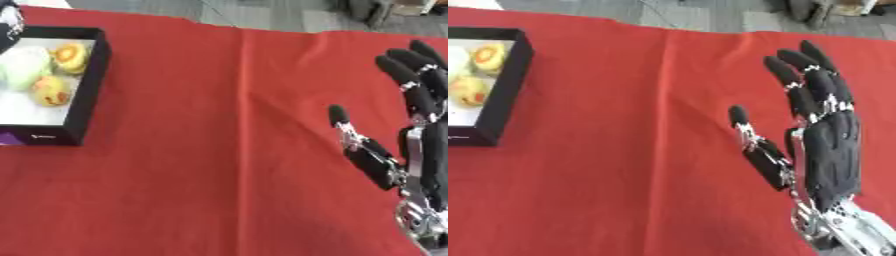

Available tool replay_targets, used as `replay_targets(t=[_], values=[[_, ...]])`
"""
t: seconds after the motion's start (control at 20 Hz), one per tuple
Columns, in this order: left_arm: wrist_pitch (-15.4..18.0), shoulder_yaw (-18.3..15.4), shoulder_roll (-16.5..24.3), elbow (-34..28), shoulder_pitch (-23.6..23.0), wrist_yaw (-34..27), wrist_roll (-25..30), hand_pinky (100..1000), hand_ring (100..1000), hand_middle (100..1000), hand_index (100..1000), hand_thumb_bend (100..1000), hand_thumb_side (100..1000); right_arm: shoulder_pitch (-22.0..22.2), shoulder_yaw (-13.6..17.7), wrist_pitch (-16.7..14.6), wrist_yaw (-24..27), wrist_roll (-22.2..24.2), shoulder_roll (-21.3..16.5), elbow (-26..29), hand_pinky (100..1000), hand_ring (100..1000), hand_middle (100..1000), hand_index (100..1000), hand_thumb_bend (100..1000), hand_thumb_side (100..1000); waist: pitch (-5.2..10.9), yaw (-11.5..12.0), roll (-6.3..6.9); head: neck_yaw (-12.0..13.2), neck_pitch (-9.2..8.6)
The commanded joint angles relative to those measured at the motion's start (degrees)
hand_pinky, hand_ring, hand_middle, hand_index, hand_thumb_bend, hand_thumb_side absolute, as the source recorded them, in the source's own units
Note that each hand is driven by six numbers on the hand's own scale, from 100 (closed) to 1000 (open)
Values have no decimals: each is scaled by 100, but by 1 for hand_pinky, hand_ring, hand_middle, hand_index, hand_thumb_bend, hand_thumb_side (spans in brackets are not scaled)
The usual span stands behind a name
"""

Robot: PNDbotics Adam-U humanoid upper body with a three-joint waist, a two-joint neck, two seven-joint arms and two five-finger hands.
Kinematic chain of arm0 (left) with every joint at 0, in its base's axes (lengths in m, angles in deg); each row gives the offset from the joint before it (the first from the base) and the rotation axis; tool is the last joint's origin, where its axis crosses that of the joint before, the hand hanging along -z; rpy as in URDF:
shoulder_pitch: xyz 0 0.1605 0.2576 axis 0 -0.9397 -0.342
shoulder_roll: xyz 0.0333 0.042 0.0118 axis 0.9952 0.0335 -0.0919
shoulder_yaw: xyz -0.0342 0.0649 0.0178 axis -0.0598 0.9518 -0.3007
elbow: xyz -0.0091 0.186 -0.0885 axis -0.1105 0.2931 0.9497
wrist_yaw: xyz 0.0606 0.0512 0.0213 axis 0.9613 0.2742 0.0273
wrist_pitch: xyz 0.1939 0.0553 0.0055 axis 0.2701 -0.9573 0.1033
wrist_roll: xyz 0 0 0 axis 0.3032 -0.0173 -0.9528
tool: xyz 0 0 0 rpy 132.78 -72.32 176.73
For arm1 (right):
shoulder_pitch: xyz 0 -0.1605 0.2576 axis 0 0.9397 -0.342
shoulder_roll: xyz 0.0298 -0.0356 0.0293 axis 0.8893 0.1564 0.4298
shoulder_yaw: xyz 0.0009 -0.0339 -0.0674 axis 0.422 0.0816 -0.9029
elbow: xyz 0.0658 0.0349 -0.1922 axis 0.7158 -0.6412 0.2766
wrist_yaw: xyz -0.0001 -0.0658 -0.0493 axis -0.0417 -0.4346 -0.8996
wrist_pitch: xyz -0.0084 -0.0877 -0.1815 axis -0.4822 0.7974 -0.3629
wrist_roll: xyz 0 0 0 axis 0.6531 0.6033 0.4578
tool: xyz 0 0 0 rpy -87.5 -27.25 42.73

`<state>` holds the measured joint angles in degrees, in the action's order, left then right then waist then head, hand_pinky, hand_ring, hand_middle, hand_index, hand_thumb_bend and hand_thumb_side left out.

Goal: Pick up the objects with one hand, pass them to the other hand, and then place them into the box on the other side of the table.

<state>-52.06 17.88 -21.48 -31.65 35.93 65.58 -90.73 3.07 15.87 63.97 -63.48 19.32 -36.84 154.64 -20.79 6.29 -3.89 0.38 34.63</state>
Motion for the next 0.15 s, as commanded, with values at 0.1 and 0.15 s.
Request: replay_targets(t=[0.1,0.15], values=[[1031,-197,-148,-403,-68,-976,-408,725,713,722,830,100,663,68,435,691,1100,-788,-170,56,695,909,732,770,266,100,182,-25,11,-78,-26],[1360,-192,-226,-412,-94,-1170,-442,729,726,737,840,100,672,121,511,610,1510,-788,-166,56,680,915,728,766,221,100,183,-33,3,-100,-38]])
